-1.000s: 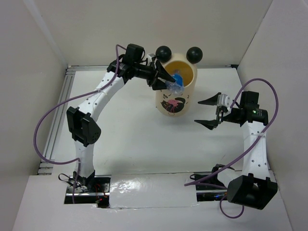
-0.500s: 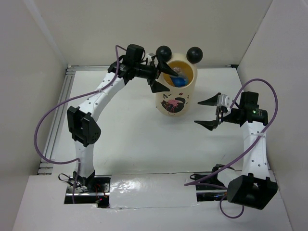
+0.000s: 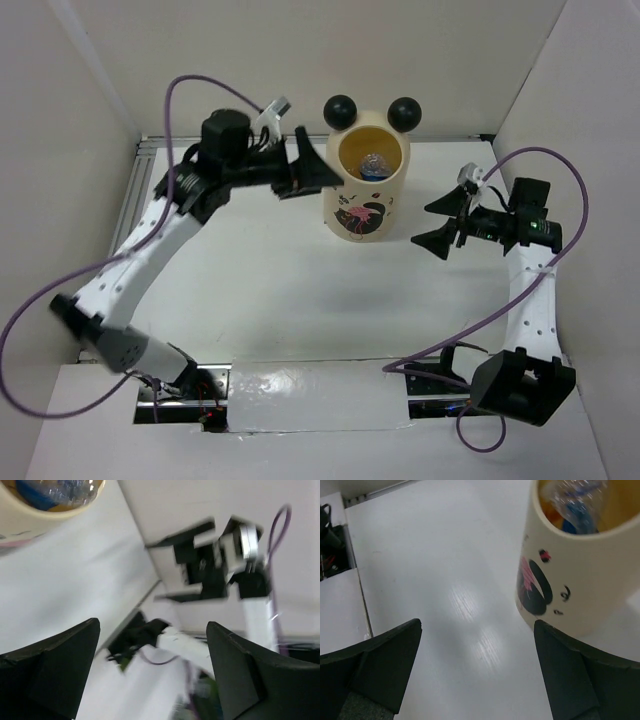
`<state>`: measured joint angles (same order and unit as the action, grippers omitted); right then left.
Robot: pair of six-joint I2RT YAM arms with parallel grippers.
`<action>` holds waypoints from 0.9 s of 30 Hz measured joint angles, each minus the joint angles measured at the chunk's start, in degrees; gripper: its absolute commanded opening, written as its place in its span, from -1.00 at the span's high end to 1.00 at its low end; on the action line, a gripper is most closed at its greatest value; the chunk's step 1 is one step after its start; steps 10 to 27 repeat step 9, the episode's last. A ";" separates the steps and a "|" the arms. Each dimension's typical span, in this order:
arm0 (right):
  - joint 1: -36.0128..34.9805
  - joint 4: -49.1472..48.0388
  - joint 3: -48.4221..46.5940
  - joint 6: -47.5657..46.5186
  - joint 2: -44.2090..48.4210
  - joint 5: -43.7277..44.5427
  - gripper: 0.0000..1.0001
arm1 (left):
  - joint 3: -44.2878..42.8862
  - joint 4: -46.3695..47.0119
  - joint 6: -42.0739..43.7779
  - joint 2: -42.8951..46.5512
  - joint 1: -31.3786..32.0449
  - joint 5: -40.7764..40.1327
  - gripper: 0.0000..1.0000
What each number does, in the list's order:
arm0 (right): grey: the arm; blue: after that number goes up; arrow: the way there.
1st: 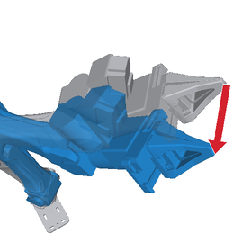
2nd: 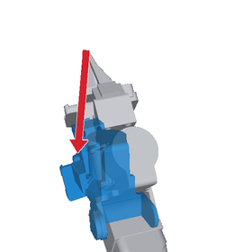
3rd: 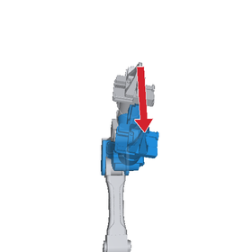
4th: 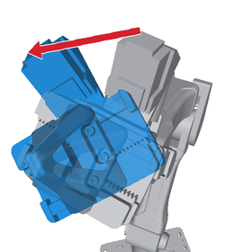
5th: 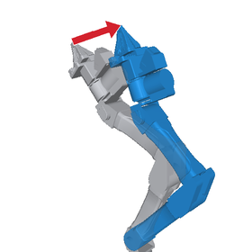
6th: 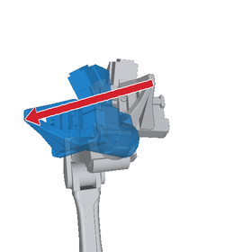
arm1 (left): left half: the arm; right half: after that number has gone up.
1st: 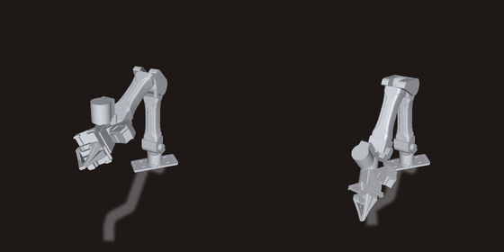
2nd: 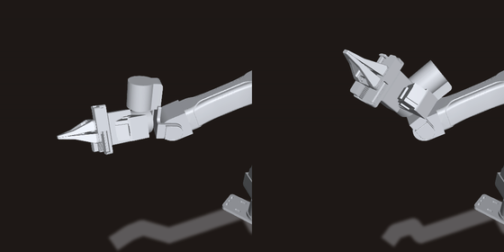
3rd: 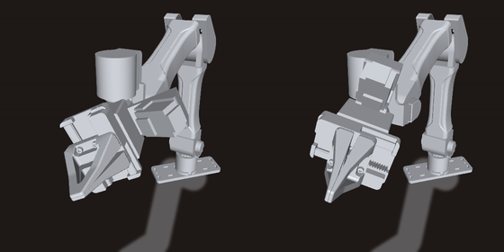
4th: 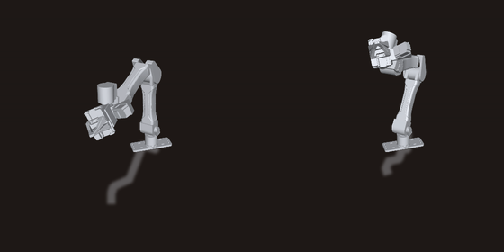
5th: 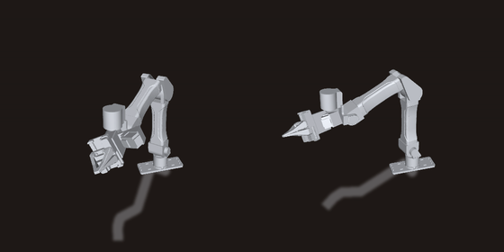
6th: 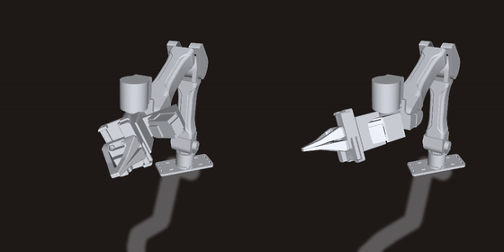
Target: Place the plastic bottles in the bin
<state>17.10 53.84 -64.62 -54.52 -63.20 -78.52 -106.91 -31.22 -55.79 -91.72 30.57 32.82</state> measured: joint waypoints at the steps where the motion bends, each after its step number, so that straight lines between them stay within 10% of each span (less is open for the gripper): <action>1: 0.81 -1.66 0.00 3.72 -0.11 1.92 -1.00 | 5.11 1.66 3.04 5.03 0.63 -2.03 -1.00; 9: 2.43 -14.95 1.90 35.01 2.49 28.33 -1.00 | 41.53 11.85 18.93 37.97 -1.64 -20.61 -1.00; 27: 2.43 -14.95 1.90 35.01 2.49 28.33 -1.00 | 41.53 11.85 18.93 37.97 -1.64 -20.61 -1.00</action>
